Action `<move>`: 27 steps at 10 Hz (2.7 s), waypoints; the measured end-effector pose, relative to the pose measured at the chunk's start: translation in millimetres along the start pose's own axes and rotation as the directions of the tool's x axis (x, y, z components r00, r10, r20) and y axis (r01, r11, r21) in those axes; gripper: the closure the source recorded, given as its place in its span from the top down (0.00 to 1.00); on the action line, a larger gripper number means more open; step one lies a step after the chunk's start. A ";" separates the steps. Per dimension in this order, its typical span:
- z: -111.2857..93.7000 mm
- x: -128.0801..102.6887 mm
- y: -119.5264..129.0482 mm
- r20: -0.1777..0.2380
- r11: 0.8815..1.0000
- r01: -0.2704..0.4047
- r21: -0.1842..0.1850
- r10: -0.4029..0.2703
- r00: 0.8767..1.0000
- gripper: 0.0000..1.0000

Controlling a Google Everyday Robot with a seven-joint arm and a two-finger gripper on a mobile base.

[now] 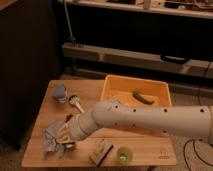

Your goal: Place fork in tray

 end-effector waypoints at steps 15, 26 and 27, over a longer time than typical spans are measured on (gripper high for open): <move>14.2 19.6 -4.3 0.090 0.983 -0.136 -0.122 0.147 0.985 0.80; 51.6 32.4 -10.5 0.076 0.971 -0.138 -0.197 0.156 0.985 0.80; 55.5 33.0 -10.5 0.078 0.969 -0.138 -0.206 0.157 0.985 0.80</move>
